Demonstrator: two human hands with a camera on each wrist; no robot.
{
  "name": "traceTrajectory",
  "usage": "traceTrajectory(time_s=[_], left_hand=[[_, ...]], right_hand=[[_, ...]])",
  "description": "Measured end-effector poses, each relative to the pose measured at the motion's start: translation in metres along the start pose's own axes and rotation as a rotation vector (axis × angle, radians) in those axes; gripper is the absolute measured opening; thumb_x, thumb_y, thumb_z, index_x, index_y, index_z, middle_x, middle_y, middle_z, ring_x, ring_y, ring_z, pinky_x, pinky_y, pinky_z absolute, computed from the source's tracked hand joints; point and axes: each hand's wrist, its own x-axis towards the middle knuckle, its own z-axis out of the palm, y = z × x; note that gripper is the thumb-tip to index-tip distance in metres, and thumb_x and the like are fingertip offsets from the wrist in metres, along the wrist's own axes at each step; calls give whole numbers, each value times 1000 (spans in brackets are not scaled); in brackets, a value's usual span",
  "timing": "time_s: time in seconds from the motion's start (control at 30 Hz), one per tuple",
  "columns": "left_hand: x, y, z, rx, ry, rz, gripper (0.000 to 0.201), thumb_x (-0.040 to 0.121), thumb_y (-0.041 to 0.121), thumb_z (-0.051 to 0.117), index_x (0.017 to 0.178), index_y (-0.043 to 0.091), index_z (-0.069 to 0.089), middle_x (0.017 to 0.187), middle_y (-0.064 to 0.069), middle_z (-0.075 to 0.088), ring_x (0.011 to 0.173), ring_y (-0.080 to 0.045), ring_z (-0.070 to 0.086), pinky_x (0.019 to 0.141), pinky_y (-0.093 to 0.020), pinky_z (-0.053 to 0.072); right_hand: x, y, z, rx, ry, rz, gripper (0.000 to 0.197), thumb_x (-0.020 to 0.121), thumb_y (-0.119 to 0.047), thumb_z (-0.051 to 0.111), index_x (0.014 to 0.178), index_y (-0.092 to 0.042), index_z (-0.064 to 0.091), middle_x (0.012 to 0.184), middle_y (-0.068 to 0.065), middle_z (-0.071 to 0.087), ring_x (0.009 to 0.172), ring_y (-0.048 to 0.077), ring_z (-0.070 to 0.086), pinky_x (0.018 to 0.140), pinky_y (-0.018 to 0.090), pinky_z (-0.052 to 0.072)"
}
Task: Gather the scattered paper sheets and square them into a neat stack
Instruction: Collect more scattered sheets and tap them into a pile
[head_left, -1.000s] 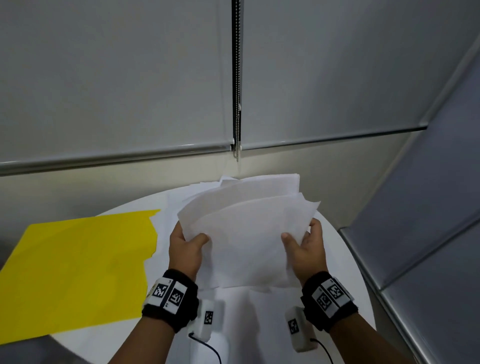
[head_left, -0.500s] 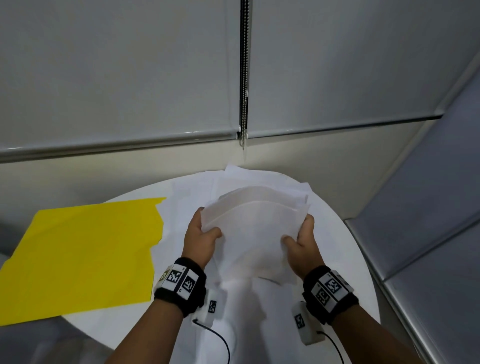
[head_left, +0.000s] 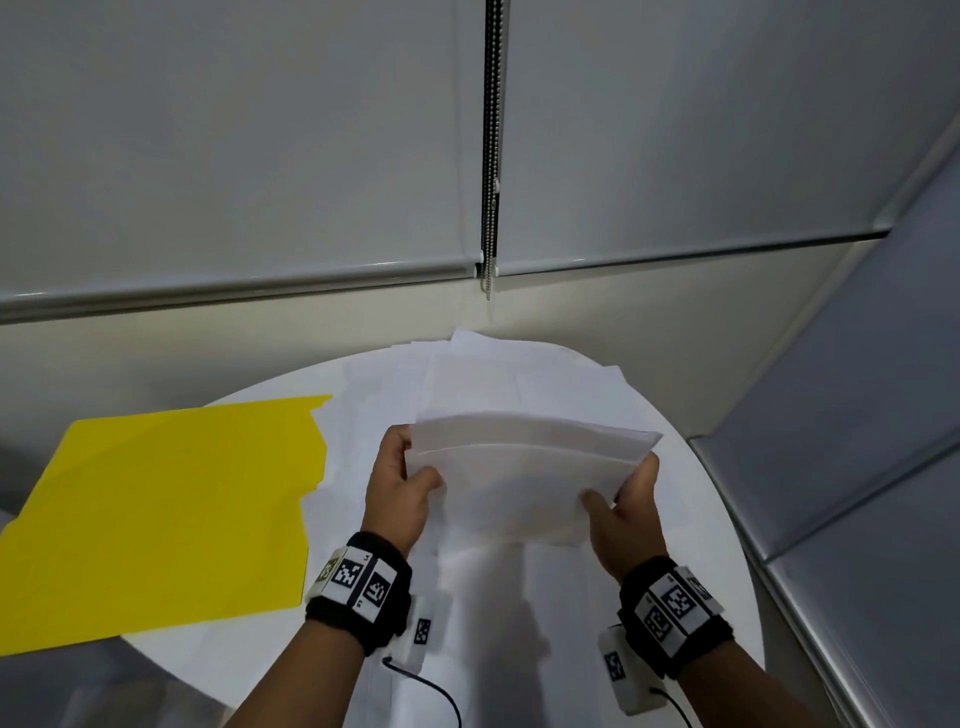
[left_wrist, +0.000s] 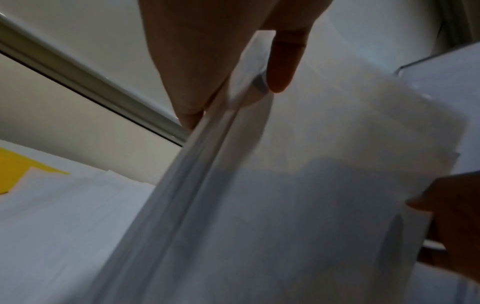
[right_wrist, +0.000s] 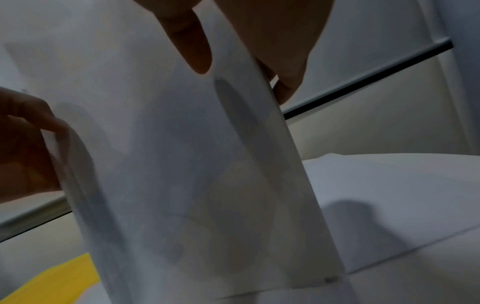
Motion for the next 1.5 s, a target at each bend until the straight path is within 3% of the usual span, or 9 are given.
traceTrajectory(time_s=[0.3,0.43,0.6,0.73,0.9,1.03,1.17,1.33,1.5], left_hand=[[3,2,10,8,-44,-29,47,64,11,56,89,51,60,85,22,67,79,3,63,73,-21,52],[0,-16,8,78,-71,-43,32,72,13,59,95,36,55,92,10,67,89,-14,63,79,-33,51],[-1,-24,9,156,-60,-16,28,91,6,57,108,27,50,101,14,64,88,1,61,76,-25,47],[-5,-21,20,149,-36,2,28,96,10,51,116,28,45,104,12,63,99,-12,63,80,-28,46],[-7,-16,13,34,-4,48,41,82,16,59,106,47,47,98,28,65,87,11,60,78,-17,50],[1,-29,12,-11,-84,-2,41,68,6,60,104,26,54,95,11,67,86,-1,64,80,-26,52],[4,-38,20,-51,-90,-100,39,61,7,63,98,19,63,88,3,71,80,-10,68,68,-22,53],[6,-49,32,-50,-19,-201,34,56,9,65,89,16,68,81,0,72,79,-23,67,63,-25,51],[10,-50,32,-124,36,-140,35,58,4,66,93,3,68,84,-8,72,78,-25,68,67,-31,55]], right_hand=[[4,-7,5,-101,45,-80,33,91,-3,51,114,-23,39,96,-19,53,87,-1,55,70,20,45],[-2,4,5,-37,-18,-13,47,89,-1,55,122,-22,29,107,-13,53,98,4,56,75,21,47],[3,2,2,-62,27,-25,43,90,-5,56,122,-20,31,103,-15,53,91,6,57,76,28,48],[7,-9,8,-137,28,-51,26,93,-5,50,113,-17,38,92,-19,51,80,6,55,75,30,44],[6,-11,1,24,-2,-95,37,85,-14,56,114,-22,35,102,-11,53,89,0,56,69,16,48],[9,14,-7,98,-20,-12,62,75,-16,58,131,-20,31,112,-15,51,96,-15,51,74,5,45],[17,34,-12,70,-91,41,56,81,-7,62,130,-25,40,116,-12,57,102,-8,55,81,10,46],[30,54,-12,-20,-189,149,25,83,-10,68,96,-32,64,100,-4,71,99,23,66,89,46,53],[41,45,-19,75,-229,133,28,82,-19,73,108,-29,64,105,-4,71,98,16,67,84,39,57]])
